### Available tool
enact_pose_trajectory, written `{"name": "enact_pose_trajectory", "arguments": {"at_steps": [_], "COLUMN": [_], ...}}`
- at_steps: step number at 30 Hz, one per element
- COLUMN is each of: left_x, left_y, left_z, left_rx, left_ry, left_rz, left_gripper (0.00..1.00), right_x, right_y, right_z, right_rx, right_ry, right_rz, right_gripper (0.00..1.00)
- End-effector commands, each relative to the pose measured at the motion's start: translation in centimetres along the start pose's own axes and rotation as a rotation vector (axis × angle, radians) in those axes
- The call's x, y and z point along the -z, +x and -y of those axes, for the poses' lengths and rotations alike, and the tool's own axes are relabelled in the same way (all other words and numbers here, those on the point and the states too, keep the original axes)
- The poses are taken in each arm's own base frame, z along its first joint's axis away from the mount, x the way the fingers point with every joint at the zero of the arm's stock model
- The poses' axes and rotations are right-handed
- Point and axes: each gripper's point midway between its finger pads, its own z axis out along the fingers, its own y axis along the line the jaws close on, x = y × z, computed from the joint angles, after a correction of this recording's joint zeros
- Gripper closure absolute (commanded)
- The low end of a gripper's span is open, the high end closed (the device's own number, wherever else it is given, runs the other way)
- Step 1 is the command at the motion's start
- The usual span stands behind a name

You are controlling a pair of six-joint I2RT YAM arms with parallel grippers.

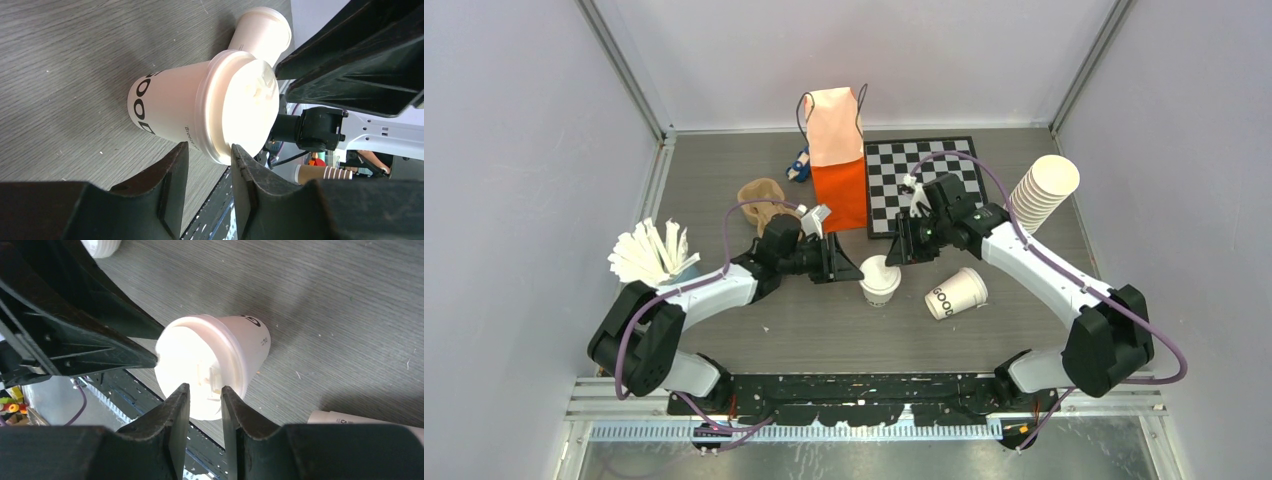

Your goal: Pack the takeout coffee

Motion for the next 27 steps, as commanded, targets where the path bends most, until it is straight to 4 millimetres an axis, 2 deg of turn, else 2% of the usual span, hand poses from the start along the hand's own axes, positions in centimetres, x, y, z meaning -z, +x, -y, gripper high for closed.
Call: {"name": "enact_pose_trajectory", "arguments": {"at_steps": [1, 8, 23, 25, 27], "left_x": [-0.4, -0.8, -0.9, -1.0, -1.0], "left_y": [0.6, 1.0, 2.4, 2.4, 2.5], "left_z": [-2.1, -3.0, -4.4, -4.4, -4.2], "left_rx": [-0.009, -0.002, -0.010, -0.014, -0.018], "left_ry": [-0.083, -0.108, -0.170, -0.177, -0.174], "left_rz": [-0.015, -0.031, -0.053, -0.055, -0.056], "left_gripper": [0.64, 0.65, 0.68, 0.69, 0.69], "right_x": [-0.9, -1.7, -3.1, -3.2, -2.9], "right_y": [0.7, 3.1, 7.8, 8.2, 7.8], "right_z": [0.5, 2.1, 7.4, 7.6, 7.2], "right_rx": [-0.023, -0.063, -0.099, -0.101, -0.096], "right_ry": [-0.009, 0.022, 0.204, 0.212, 0.199], "right_rz": [-0.006, -0.024, -0.093, -0.100, -0.089], "right_gripper": [0.66, 0.66, 0.66, 0.67, 0.67]}}
